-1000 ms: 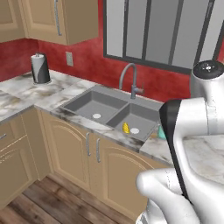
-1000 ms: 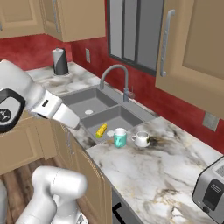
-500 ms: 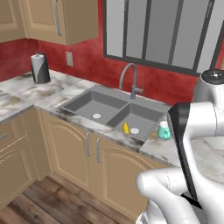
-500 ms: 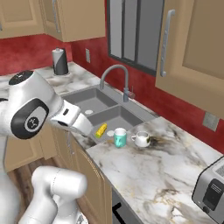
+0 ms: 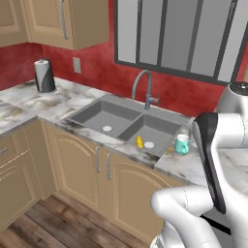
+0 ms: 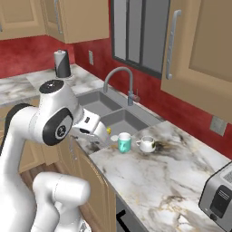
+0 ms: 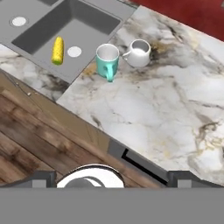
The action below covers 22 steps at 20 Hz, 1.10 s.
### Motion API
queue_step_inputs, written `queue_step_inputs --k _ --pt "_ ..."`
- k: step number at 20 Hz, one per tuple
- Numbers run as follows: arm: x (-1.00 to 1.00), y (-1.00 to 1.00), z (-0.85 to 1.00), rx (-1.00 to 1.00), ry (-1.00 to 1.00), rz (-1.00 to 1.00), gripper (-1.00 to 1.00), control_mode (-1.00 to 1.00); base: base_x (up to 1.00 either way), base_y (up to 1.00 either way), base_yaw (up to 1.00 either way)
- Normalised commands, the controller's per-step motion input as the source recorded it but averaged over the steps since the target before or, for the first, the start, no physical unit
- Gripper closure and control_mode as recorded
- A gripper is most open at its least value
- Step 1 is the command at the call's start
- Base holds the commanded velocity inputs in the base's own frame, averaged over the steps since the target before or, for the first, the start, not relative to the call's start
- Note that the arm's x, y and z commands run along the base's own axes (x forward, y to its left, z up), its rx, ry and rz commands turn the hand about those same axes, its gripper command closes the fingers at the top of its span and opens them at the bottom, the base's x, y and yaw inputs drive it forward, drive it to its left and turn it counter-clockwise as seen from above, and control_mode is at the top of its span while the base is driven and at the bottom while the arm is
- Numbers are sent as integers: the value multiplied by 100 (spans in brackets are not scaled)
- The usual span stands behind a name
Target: Clear the mugs and bowl far away from the sink.
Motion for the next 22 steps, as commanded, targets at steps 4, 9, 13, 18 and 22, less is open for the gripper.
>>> queue_step_inputs --k 4,9,13,18,22 --pt "50 -5 -24 0 5 7 -100 -100 0 0 0" --pt "51 -9 -25 0 8 6 -100 -100 0 0 0" --pt "33 -21 -27 5 1 1 -100 -100 0 0 0" --pt "28 -18 -34 8 2 0 -100 -100 0 0 0" --pt "29 -10 -38 9 7 -1 -100 -100 0 0 0"
